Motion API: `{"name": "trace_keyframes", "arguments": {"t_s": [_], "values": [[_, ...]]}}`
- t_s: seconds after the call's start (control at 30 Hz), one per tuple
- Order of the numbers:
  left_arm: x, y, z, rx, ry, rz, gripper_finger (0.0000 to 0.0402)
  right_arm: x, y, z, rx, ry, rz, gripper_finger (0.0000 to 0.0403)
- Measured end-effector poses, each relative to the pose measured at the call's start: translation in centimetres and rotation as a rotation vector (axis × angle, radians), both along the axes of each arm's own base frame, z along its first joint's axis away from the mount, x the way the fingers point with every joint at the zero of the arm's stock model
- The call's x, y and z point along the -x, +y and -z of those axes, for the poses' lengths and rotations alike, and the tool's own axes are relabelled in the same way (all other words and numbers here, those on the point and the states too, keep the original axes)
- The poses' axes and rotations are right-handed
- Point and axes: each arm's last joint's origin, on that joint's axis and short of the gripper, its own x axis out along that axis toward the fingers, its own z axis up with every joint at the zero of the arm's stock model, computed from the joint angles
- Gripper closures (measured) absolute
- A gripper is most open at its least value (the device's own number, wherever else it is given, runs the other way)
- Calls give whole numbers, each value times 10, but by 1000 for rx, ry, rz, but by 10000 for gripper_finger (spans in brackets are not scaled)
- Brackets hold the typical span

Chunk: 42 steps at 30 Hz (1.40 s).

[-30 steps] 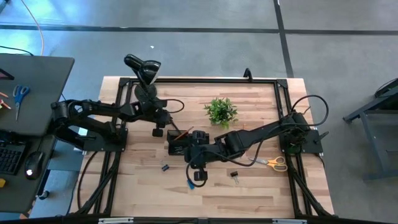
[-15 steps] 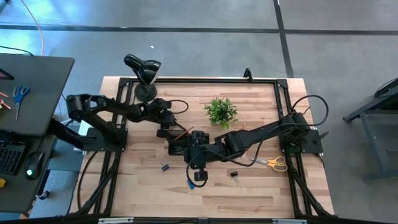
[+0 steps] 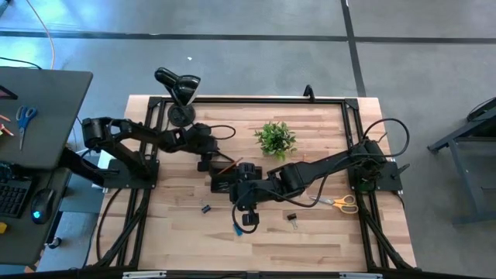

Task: Pick and place office supplies into organizer
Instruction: Put the black pen into the black desk organizer

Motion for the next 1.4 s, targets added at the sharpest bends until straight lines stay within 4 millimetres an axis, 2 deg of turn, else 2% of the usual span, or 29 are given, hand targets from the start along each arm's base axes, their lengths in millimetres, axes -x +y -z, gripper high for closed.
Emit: {"name": "trace_keyframes", "arguments": {"t_s": [0.3, 0.5, 0.57, 0.8, 1.17, 1.27, 1.4], "values": [[-4, 3, -5, 43, 63, -7, 305, 0, 0, 0, 1, 2, -1, 286], [-3, 2, -5, 29, 84, 34, 379, 0, 0, 0, 2, 2, -1, 286], [-3, 2, -5, 27, 84, 46, 390, 0, 0, 0, 3, 2, -1, 286], [-3, 2, -5, 25, 85, 41, 348, 0, 0, 0, 3, 3, -2, 286], [-2, 0, -4, 99, 68, 28, 342, 0, 0, 0, 1, 2, 0, 286], [-2, 0, -4, 86, 73, 51, 352, 0, 0, 0, 1, -1, 0, 286], [-2, 1, -5, 46, 92, 50, 387, 0, 0, 0, 2, -1, -1, 286]]}}
